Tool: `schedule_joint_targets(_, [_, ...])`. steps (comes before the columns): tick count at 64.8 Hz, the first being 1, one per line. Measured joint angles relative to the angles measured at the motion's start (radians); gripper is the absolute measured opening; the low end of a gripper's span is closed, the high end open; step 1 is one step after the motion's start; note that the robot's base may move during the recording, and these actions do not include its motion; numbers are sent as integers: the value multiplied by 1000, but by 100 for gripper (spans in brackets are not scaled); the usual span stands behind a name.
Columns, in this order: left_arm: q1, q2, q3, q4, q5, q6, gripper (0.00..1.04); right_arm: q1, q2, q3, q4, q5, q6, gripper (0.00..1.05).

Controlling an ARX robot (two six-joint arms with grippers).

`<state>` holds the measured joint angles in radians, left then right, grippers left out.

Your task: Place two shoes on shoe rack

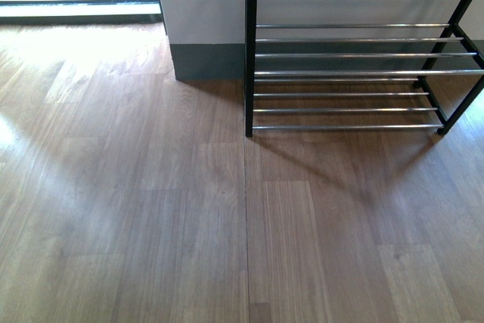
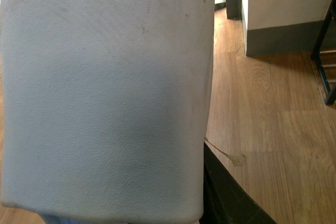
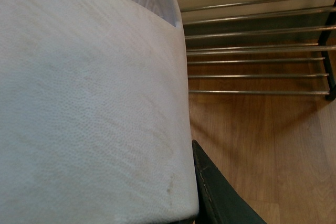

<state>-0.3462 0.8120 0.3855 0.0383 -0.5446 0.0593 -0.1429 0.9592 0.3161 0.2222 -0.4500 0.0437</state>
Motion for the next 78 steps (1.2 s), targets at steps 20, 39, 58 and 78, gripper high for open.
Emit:
schedule_joint_targets(20, [0, 0, 0, 0, 0, 0, 2, 0, 0, 0, 0, 0, 0, 1])
schedule_joint_targets(39, [0, 0, 0, 0, 0, 0, 2, 0, 0, 0, 0, 0, 0, 1])
schedule_joint_targets(58, [0, 6, 0, 0, 1, 0, 2, 0, 2, 0, 0, 0, 0, 1])
schedule_joint_targets(78, [-1, 5, -1, 0, 1, 0, 2, 0, 1, -1, 0, 0, 0, 1])
